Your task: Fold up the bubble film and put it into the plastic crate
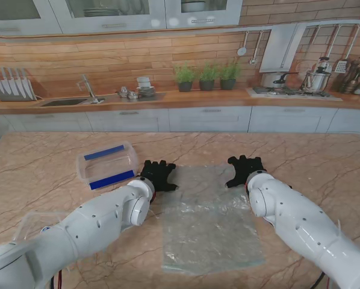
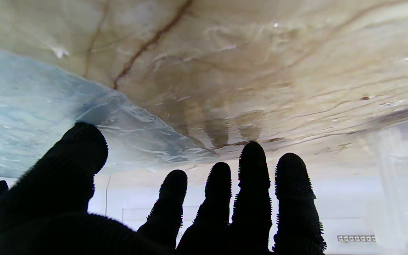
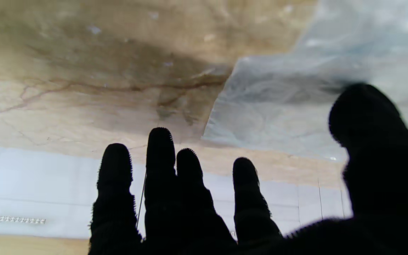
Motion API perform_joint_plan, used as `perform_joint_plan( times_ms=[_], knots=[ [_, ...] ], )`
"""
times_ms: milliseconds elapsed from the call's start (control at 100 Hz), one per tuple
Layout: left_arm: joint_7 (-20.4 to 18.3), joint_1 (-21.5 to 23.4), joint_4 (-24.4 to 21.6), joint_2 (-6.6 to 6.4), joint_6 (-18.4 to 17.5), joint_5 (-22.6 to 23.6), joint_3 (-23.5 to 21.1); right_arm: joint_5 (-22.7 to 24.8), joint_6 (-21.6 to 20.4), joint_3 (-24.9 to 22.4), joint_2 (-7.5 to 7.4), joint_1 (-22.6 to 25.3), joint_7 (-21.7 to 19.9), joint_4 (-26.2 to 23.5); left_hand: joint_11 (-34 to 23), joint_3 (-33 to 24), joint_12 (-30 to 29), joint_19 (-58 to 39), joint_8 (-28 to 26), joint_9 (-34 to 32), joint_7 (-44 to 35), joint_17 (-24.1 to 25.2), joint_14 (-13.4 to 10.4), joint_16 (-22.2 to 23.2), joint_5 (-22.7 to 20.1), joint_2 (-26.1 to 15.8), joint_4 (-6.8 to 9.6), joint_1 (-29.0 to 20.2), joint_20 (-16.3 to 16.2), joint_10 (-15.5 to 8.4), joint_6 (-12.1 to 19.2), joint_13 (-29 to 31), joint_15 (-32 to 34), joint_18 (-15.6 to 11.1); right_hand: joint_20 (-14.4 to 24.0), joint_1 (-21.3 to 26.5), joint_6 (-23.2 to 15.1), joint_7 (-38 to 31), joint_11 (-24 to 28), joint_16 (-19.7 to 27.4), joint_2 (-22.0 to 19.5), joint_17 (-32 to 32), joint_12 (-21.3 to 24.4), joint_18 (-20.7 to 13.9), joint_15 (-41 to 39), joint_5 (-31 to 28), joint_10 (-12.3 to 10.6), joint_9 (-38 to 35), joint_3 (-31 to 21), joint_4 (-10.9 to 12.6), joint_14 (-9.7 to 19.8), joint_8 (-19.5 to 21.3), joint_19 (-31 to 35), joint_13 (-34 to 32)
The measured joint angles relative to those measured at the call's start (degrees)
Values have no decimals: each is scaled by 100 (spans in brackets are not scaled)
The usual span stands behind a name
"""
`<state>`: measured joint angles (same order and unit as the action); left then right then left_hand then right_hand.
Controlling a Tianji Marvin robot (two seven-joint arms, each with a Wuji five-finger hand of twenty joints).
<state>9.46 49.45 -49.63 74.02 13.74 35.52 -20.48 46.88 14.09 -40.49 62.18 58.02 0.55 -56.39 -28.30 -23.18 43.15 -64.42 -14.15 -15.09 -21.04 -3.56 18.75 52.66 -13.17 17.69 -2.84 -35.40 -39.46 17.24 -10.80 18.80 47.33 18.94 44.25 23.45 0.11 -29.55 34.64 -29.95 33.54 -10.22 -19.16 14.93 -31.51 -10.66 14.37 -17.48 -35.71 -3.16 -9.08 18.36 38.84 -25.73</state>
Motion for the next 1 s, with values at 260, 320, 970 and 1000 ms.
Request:
perform_joint_plan(
  times_ms=[260, 320, 970, 1000],
  knots=[
    [-191, -188, 5, 28, 53, 30, 280, 4, 118, 433, -1, -268, -81, 36, -6, -692, 0, 0, -655, 0, -423, 26, 45, -349, -798, 76, -254, 163, 124, 0, -281, -10, -318, 0, -510, 348, 204, -453, 425, -1, 307, 82, -162, -1, -214, -1631, 4, -234, -285, -52, 11, 953, 526, -9],
    [-182, -209, 42, 55, 5, 66, 290, 34, 116, 470, 3, -282, -72, 14, -7, -946, -10, 2, -983, -12, -721, 36, 45, -386, -791, 223, -321, 168, 127, -1, -337, -21, -375, 0, -620, 502, 177, -1391, 532, -1, 538, 83, -283, -1, -313, -1944, 3, -516, -742, -291, 23, 1257, 598, -74],
    [113, 233, -222, 59, -309, -317, -461, -173, -199, -781, 69, 658, 138, -604, 291, -1639, -1067, 129, -2979, -2271, -4317, -401, -3, -1907, -1512, 1210, -586, -1701, 400, -126, 1181, 1028, -1413, -3, -774, 1803, -1378, -3261, 821, -524, 293, -617, -289, 93, -1393, -2791, -285, -3642, -1284, -588, -94, 1491, 1302, -2257],
    [101, 265, -276, 44, -308, -349, -512, -206, -201, -828, 77, 691, 159, -622, 362, -1646, -990, 63, -2895, -2439, -4295, -465, -1, -1910, -1523, 1210, -586, -1760, 401, -126, 1198, 1131, -1402, -3, -774, 1804, -1378, -3254, 822, -536, 293, -655, -208, 105, -1444, -2790, -303, -3760, -1298, -588, -95, 1498, 1340, -2347]
  ],
)
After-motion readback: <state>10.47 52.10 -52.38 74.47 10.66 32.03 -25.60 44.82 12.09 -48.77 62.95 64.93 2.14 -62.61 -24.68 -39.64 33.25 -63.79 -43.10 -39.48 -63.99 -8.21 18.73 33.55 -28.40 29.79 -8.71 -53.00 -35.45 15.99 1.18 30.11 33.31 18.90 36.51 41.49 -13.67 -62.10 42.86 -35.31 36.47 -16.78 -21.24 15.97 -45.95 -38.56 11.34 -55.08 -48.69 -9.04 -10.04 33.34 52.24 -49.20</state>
